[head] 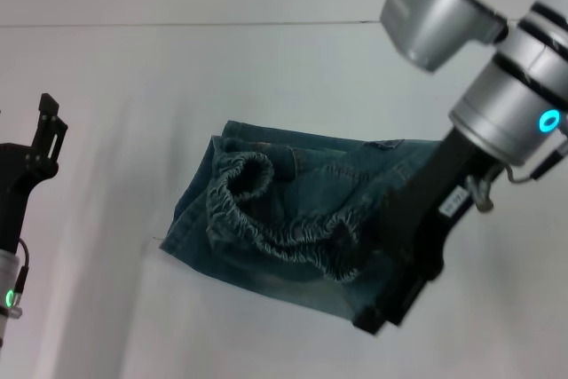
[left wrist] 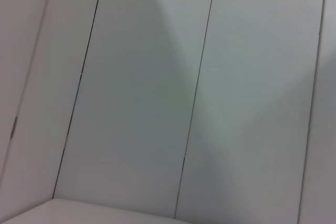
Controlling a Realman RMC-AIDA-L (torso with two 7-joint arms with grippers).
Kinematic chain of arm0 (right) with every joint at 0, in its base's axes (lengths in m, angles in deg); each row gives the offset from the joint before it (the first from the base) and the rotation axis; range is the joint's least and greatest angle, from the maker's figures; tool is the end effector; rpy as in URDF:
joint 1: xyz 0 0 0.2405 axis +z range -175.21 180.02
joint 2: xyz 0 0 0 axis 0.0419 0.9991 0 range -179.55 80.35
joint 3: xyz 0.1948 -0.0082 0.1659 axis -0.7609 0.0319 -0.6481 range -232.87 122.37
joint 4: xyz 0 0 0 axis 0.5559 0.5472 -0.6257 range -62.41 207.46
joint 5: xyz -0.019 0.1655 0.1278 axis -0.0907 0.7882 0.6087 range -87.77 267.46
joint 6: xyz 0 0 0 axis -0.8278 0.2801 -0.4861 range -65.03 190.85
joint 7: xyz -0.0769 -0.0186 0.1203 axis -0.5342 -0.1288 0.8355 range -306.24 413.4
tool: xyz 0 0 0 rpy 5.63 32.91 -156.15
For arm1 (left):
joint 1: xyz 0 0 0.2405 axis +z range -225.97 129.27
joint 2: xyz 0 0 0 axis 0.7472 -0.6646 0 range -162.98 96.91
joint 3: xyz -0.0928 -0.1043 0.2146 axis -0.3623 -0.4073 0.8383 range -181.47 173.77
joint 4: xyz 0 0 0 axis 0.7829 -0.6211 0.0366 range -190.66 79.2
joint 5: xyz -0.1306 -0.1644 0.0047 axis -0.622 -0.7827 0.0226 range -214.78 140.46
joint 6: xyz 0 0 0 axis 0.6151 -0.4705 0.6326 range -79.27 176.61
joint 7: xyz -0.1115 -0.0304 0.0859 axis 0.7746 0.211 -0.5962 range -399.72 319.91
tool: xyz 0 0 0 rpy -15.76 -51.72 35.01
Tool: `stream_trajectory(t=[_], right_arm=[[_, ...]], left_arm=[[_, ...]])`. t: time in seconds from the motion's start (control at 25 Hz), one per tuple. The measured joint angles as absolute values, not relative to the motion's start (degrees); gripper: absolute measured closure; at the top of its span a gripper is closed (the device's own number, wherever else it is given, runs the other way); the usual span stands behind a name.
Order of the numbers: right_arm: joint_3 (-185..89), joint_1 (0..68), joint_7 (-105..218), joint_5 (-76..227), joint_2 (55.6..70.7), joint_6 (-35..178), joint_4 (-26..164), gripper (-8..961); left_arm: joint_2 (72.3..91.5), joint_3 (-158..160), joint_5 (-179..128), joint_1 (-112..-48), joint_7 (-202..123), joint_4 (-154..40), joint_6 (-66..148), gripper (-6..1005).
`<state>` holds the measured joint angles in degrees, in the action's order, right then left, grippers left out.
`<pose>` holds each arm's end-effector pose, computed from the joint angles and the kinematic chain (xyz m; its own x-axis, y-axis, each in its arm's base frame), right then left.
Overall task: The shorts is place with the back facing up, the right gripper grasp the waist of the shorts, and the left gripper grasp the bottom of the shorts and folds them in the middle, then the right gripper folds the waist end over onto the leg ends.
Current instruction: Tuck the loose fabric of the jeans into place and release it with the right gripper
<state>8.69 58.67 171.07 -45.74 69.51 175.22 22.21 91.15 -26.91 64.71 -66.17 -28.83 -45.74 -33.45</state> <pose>0.1143 0.3399 -0.0186 0.9180 -0.2671 0.2931 -0.3512 -0.8909 0.2881 -0.3236 0.2672 -0.0347 0.5446 -0.1440 0.8262 0.8287 -0.0588 -0.5565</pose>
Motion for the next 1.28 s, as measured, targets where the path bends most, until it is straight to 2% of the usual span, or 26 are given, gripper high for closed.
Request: stream_trajectory(t=[0.56, 1.28], right_arm=[[12.7, 59.9, 170.9, -52.2, 69.89, 166.4, 33.4, 3], [11.7, 60.9, 170.7, -47.2, 70.01, 154.8, 30.3, 4]], left_arm=[[91.21, -27.0, 64.7, -66.8, -28.8, -45.8, -32.9, 230], [91.33, -27.0, 64.7, -66.4, -28.8, -45.9, -31.9, 230]])
